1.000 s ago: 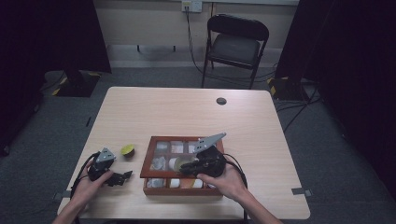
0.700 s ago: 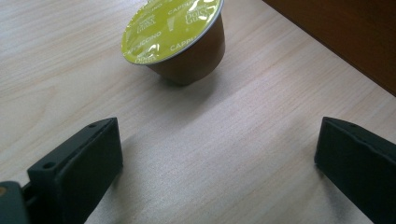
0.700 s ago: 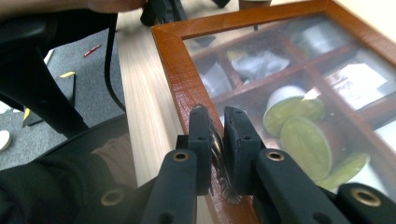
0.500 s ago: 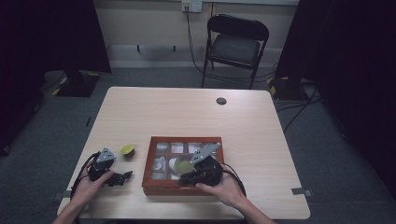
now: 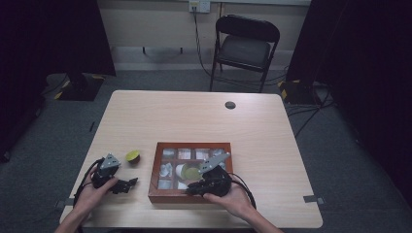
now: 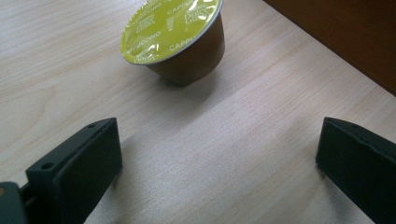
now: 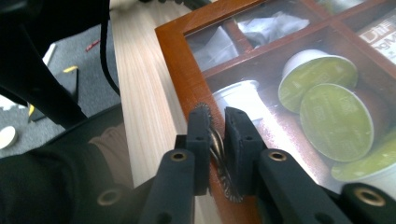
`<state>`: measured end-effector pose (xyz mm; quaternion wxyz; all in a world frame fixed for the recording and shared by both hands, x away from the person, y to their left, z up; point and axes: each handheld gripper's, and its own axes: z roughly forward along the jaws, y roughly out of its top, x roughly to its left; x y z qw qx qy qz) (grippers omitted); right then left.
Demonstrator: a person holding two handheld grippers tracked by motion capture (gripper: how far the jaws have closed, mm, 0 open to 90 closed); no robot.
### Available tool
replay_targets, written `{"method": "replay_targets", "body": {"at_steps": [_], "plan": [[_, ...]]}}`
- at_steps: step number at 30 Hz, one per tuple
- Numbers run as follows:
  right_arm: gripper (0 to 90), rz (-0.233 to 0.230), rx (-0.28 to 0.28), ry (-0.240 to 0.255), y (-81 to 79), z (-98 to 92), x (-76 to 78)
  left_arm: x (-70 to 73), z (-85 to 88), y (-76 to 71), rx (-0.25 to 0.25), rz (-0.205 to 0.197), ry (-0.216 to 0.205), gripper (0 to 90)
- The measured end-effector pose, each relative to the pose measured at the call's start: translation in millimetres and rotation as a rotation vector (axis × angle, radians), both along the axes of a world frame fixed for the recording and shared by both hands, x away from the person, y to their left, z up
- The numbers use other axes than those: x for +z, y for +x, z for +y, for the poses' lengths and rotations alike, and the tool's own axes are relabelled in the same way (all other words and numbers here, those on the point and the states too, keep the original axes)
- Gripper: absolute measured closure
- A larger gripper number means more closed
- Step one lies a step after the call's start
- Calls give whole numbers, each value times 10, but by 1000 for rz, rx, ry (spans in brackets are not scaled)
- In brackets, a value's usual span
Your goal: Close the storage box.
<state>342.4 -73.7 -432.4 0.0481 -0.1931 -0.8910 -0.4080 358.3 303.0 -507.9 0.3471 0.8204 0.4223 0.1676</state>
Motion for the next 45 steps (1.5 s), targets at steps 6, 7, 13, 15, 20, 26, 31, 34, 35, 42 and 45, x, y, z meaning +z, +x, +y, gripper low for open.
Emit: {"method": "replay_targets", "body": {"at_steps": [6,7,13,15,20,26,31,34,35,42,45], "plan": [[702,-17,-67,86,54,-203,112,0,2,1,-2,0,2,0],[699,-23,-82,96,58,-255,122,0,0,0,0,0,0,0],[594,-76,-232,98,44,-692,123,2,-1,-7,5,1,4,0],[573,-82,-288,84,54,-864,113,2,-1,-7,5,1,4,0],[502,-91,-431,41,45,-1258,58,2,-1,-6,4,1,4,0],[379,-82,-607,-18,157,-1638,-213,2,-1,-6,5,1,4,0],[263,-19,-685,-116,276,-1749,-382,1,-16,-18,28,1,1,0],[244,-8,-720,-182,314,-1755,-453,2,-20,-22,36,-1,3,0],[238,-4,-723,-192,325,-1754,-479,1,-24,-27,42,1,0,0],[38,-165,-858,-216,341,-1708,-681,-1,-25,-29,44,0,1,0],[38,-174,-864,-206,327,-1710,-695,-1,-24,-30,43,0,1,0]]}}
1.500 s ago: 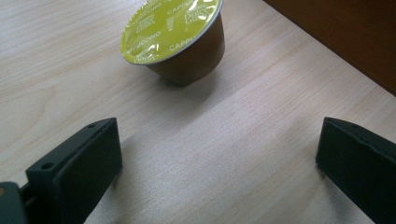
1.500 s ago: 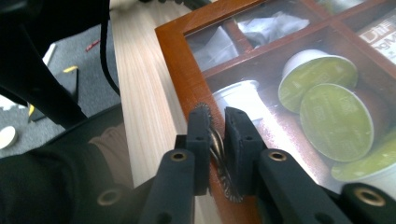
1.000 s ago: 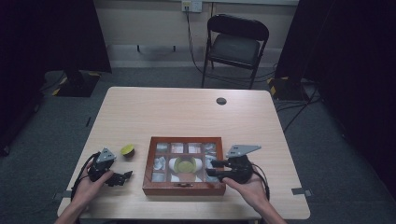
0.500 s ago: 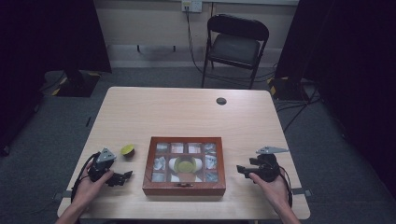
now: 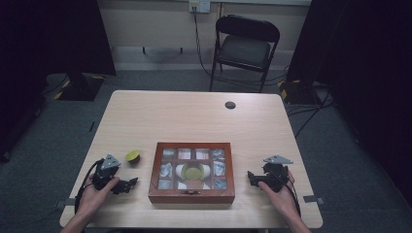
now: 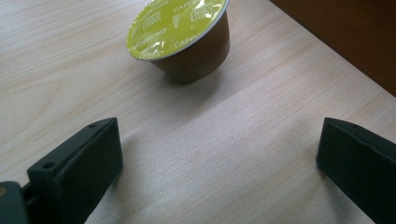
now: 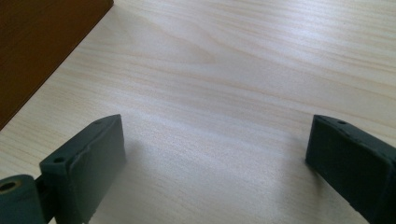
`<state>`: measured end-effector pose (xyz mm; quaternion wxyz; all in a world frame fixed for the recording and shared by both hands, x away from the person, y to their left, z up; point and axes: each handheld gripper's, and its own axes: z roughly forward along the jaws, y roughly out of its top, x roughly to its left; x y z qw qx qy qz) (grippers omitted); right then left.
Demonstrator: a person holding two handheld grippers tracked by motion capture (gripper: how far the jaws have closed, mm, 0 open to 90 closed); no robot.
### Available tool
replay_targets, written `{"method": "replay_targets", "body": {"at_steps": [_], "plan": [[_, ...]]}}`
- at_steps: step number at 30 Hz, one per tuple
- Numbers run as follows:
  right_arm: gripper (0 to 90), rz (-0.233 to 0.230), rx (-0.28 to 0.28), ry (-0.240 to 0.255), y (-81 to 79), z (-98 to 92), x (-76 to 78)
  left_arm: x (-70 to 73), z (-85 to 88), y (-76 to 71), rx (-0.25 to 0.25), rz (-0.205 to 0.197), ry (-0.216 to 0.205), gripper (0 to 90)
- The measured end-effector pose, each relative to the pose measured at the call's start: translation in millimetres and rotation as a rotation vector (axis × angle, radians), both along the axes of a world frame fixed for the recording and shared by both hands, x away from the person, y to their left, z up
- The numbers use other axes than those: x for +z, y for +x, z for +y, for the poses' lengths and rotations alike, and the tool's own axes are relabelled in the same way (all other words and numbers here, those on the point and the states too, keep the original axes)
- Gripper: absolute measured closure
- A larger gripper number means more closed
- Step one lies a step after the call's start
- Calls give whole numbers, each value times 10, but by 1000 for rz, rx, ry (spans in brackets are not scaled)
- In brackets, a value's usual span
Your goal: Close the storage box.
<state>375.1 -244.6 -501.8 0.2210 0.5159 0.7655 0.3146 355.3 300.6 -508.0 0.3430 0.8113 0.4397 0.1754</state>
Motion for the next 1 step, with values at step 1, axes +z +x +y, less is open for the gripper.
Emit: {"method": "replay_targets", "body": {"at_steps": [1], "plan": [[38,0,-4,-1,-4,1,0,0,0,0,0,0,0,0]]}}
